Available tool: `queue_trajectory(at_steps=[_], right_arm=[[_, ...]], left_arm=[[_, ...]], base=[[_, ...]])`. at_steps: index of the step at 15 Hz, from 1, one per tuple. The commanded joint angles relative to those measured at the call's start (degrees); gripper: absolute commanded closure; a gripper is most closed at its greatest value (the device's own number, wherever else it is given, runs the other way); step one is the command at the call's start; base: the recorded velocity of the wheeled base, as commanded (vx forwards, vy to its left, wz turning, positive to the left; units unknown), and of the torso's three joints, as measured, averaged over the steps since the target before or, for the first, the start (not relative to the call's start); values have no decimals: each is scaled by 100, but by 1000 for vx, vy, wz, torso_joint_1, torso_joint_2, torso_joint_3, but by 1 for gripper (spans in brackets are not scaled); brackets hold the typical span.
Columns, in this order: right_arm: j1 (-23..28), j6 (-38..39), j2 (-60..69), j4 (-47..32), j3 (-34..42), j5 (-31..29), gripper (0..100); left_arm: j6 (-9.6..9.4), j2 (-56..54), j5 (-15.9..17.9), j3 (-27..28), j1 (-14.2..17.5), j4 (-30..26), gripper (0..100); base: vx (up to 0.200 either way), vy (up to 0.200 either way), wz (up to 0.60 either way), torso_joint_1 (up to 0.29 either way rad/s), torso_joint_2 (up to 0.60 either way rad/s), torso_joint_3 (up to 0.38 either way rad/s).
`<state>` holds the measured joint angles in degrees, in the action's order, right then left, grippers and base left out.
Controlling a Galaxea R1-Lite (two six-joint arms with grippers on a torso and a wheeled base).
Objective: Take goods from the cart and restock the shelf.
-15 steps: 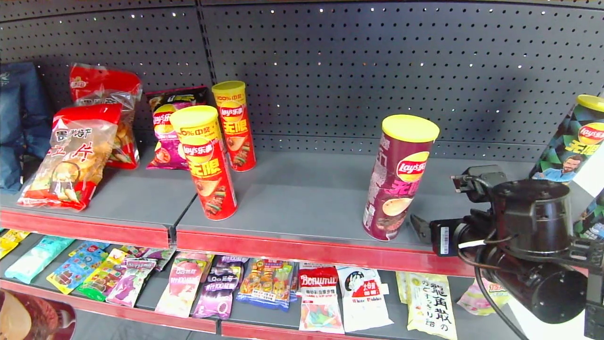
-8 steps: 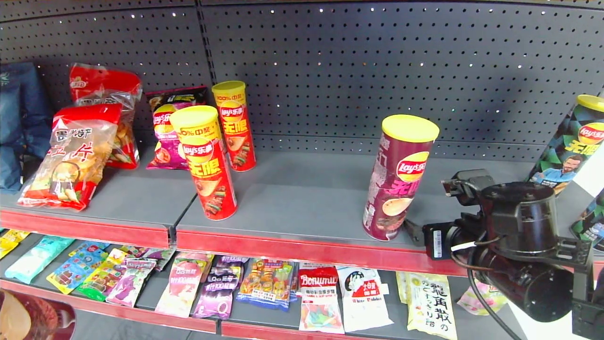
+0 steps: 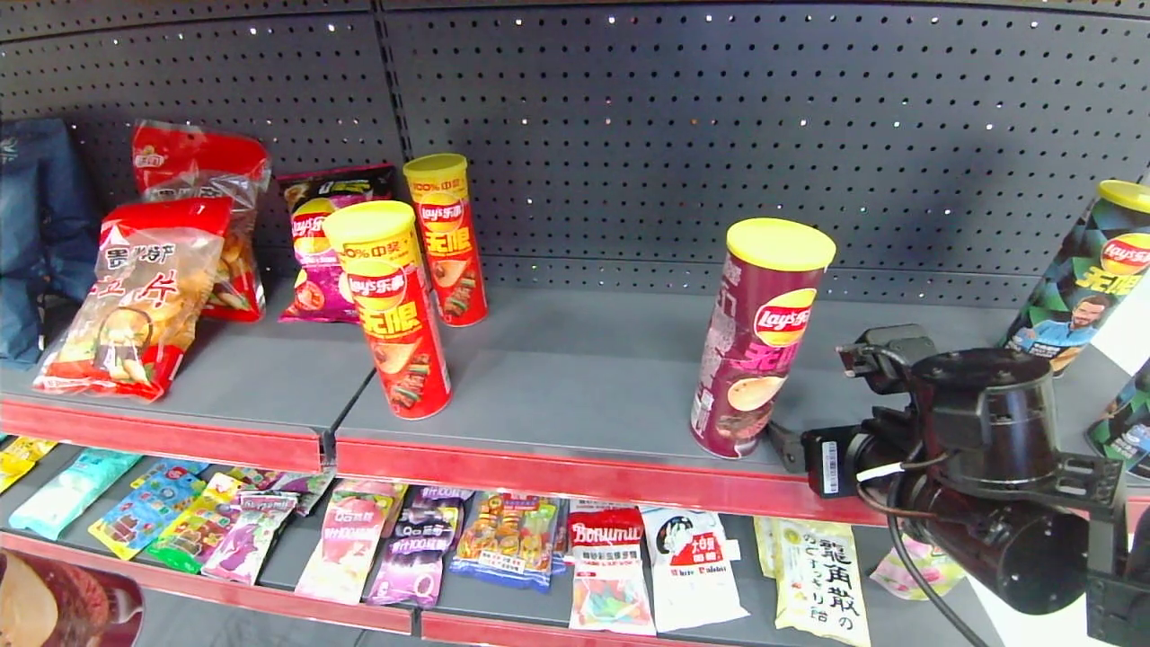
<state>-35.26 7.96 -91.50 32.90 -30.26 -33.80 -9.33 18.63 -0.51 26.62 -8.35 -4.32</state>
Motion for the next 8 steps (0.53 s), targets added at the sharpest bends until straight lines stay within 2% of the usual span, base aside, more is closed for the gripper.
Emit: queue_trajectory(at_steps=[1, 8], right_arm=[[-25, -5, 36, 6, 2, 5, 0], [-289, 4, 124, 6, 64, -3, 0]], left_arm=[[1, 9, -2, -8, 0, 1, 100], [1, 18, -2, -26, 0, 1, 100]], base=[[0, 0, 0, 0, 0, 0], [0, 0, 0, 0, 0, 0]])
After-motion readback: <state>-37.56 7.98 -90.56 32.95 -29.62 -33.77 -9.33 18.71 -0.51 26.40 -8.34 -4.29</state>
